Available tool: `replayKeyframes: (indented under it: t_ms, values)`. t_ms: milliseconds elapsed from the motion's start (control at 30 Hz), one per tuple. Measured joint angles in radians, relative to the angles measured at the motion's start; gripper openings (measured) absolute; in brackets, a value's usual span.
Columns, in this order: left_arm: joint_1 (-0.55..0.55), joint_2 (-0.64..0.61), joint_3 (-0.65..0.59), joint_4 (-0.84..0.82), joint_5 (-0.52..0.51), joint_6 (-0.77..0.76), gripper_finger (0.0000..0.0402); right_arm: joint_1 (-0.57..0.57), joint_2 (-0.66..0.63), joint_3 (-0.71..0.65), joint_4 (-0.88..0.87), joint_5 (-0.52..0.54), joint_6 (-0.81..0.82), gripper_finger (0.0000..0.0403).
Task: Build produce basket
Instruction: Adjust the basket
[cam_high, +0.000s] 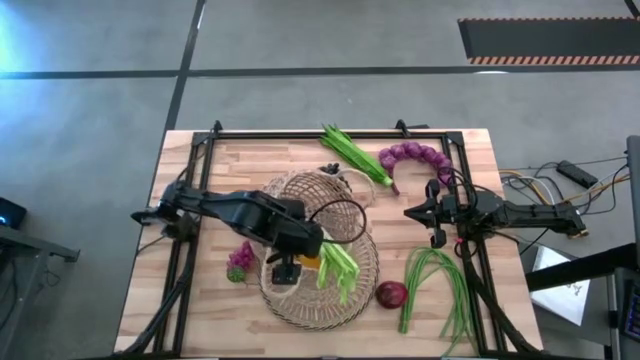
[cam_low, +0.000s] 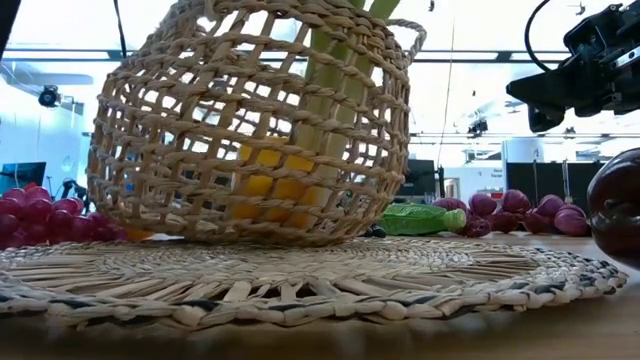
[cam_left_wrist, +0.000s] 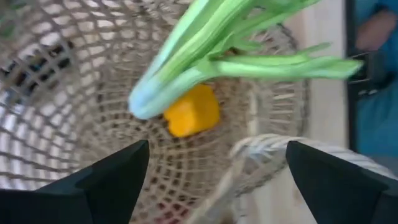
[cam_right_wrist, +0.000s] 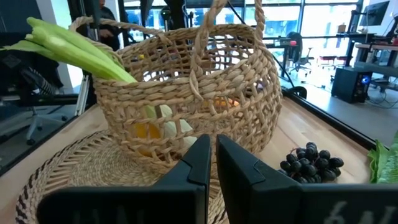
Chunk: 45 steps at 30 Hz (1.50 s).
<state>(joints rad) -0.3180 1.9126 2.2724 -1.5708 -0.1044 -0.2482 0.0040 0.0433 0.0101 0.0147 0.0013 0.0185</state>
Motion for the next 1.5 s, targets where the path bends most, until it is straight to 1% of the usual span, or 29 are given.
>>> replayKeyframes:
  t_ms: [100, 333, 433, 600, 700, 800, 900, 933, 967, 1033, 1100, 1200, 1267, 1400, 1500]
  values:
    - [0.003, -0.002, -0.06, 0.0, -0.005, 0.044, 0.0346, 0.0, 0.0, 0.0, 0.0, 0.0, -0.002, 0.0018]
    - [0.004, -0.002, -0.254, -0.001, 0.083, 0.098, 0.0289, 0.0, 0.0, 0.0, 0.0, 0.0, 0.0, 0.0018]
    - [0.004, -0.002, -0.295, 0.0, 0.104, 0.099, 0.0266, 0.0, 0.0, 0.0, 0.0, 0.0, -0.002, 0.0018]
    - [0.004, 0.003, -0.32, 0.005, 0.104, 0.097, 0.0222, 0.0, 0.0, 0.0, 0.0, 0.0, -0.001, 0.0018]
    - [0.004, 0.003, -0.326, 0.046, 0.105, 0.073, 0.0175, 0.0, 0.0, 0.0, 0.0, 0.0, -0.002, 0.0018]
    - [0.004, 0.003, -0.322, 0.084, 0.118, 0.073, 0.0112, 0.0, 0.0, 0.0, 0.0, 0.0, 0.0, 0.0018]
    - [0.004, 0.003, -0.321, 0.11, 0.16, 0.074, 0.0041, 0.0, 0.0, 0.0, 0.0, 0.0, -0.002, 0.0018]
    - [0.004, 0.003, -0.321, 0.111, 0.168, 0.075, 0.0022, 0.0, 0.0, 0.0, 0.0, 0.0, 0.0, 0.0018]
    - [0.003, 0.003, -0.321, 0.112, 0.17, 0.075, 0.0013, 0.0, 0.0, 0.0, 0.0, 0.0, 0.0, 0.0018]
    - [0.0, 0.003, -0.32, 0.113, 0.168, 0.074, 0.0012, 0.0, 0.0, 0.0, 0.0, 0.0, -0.002, 0.0018]
    - [-0.007, 0.003, -0.303, 0.11, 0.141, 0.073, 0.0012, 0.0, 0.0, 0.0, 0.0, 0.0, 0.0, 0.0018]
    - [-0.018, 0.003, -0.252, 0.109, 0.096, 0.071, 0.0007, 0.0, 0.0, 0.0, 0.0, 0.0, -0.002, 0.0018]
    - [-0.023, 0.003, -0.211, 0.117, 0.094, 0.065, 0.0006, 0.0, 0.0, 0.0, 0.0, 0.0, 0.0, 0.0018]
    - [-0.045, 0.001, -0.143, 0.169, 0.091, 0.044, 0.0005, 0.0, 0.0, 0.0, 0.0, 0.0, -0.001, 0.0018]
    - [-0.069, 0.001, -0.132, 0.224, 0.076, 0.045, 0.0004, 0.0, 0.001, 0.0, 0.0, 0.0, -0.002, 0.0018]
